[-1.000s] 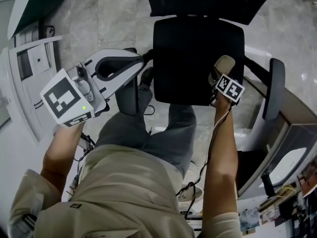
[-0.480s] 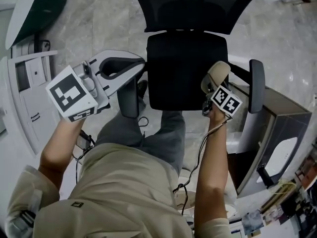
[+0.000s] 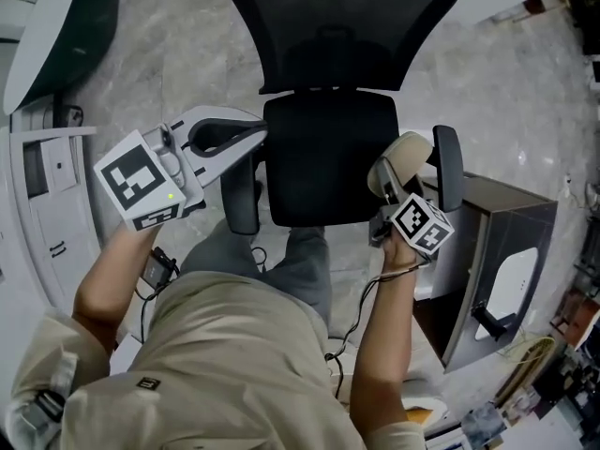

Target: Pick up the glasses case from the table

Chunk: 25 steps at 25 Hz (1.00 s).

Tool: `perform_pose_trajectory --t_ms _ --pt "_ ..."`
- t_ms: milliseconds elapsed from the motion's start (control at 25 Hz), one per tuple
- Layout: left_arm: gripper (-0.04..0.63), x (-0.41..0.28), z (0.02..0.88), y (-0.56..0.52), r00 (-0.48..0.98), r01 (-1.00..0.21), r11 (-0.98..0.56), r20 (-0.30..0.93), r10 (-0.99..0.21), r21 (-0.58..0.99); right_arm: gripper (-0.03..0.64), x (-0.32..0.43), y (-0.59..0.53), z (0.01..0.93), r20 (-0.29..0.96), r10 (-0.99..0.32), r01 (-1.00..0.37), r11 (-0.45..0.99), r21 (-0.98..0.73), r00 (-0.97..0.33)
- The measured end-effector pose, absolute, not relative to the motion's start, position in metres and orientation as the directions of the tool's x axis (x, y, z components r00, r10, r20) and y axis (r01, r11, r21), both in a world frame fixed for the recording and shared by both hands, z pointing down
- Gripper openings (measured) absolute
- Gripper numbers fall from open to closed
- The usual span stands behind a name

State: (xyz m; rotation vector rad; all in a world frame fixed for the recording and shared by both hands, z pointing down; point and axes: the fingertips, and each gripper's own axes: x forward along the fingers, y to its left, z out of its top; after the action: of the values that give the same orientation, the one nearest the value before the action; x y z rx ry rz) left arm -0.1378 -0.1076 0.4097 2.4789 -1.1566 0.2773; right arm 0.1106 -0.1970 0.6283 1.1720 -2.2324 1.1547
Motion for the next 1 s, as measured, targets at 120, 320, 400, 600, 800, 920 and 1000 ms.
perform_pose_trajectory --t_ms 120,320,400,600,800,920,1000 --pt "0.015 -0.139 0.390 -0.106 0.652 -0.758 -0.600 0.309 -0.693 0.254 0.342 0.106 -0.193 0.582 0.576 -0.549 -0.790 0.333 -0.515 -0.606" --pt "0.015 -0.128 0.363 -0.108 0.687 -0.727 -0.643 0.271 -0.674 0.243 0.342 0.104 -0.188 0.510 0.477 -0.613 -0.762 0.367 -0.534 -0.630" --pt "0.015 -0.125 0.352 -0.108 0.699 -0.715 -0.658 0.254 -0.669 0.235 0.342 0.102 -0.184 0.480 0.433 -0.640 -0.753 0.385 -0.534 -0.635" --pt "0.015 -0.118 0.322 -0.103 0.729 -0.685 -0.694 0.210 -0.652 0.222 0.342 0.105 -0.171 0.405 0.334 -0.699 -0.749 0.440 -0.496 -0.632" --pt "0.015 -0.110 0.303 -0.093 0.752 -0.659 -0.722 0.180 -0.634 0.212 0.342 0.119 -0.157 0.345 0.259 -0.747 -0.767 0.483 -0.422 -0.613" --pt "0.015 -0.109 0.294 -0.085 0.762 -0.647 -0.731 0.167 -0.625 0.217 0.342 0.124 -0.145 0.311 0.213 -0.769 -0.774 0.498 -0.390 -0.602" --pt "0.015 -0.107 0.290 -0.079 0.770 -0.638 -0.737 0.164 -0.617 0.222 0.342 0.127 -0.135 0.289 0.182 -0.780 -0.776 0.509 -0.372 -0.599"
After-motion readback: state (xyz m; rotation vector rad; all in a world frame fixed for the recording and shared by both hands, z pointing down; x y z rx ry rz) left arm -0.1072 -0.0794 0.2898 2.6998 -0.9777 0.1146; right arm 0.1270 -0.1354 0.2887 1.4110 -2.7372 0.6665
